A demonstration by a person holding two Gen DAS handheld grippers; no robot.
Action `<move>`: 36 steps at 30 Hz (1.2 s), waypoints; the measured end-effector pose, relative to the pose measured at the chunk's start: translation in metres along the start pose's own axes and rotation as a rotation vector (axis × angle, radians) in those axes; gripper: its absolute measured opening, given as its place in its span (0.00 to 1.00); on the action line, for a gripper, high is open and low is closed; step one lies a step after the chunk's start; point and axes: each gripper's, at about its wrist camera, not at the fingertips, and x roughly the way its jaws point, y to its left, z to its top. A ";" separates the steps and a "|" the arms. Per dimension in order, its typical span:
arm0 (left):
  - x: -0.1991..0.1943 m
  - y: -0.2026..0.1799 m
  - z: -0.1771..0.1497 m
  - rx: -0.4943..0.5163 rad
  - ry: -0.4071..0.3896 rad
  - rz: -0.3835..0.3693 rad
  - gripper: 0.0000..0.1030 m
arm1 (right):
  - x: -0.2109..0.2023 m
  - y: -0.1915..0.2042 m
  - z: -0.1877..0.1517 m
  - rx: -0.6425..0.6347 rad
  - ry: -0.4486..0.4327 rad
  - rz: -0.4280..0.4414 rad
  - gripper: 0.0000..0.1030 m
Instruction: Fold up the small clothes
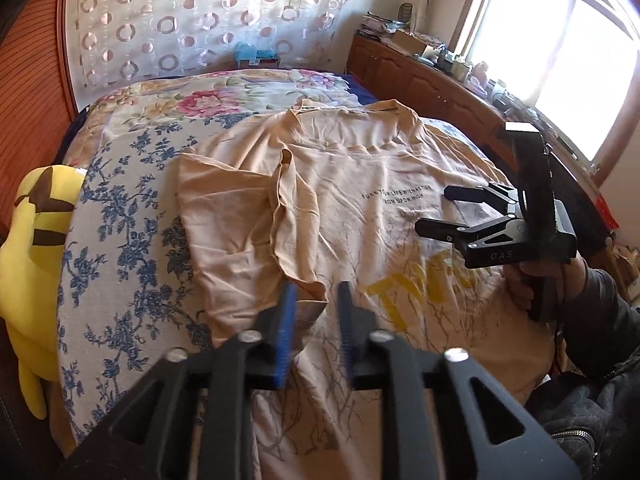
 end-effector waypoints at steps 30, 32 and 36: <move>0.028 0.110 -0.015 -0.106 -0.016 0.349 0.50 | 0.042 0.116 0.076 -0.158 0.046 0.264 0.40; 0.028 0.113 -0.016 -0.125 -0.029 0.340 0.51 | 0.049 0.119 0.077 -0.156 0.058 0.258 0.38; 0.028 0.112 -0.017 -0.128 -0.059 0.350 0.52 | 0.060 0.122 0.075 -0.158 0.086 0.232 0.24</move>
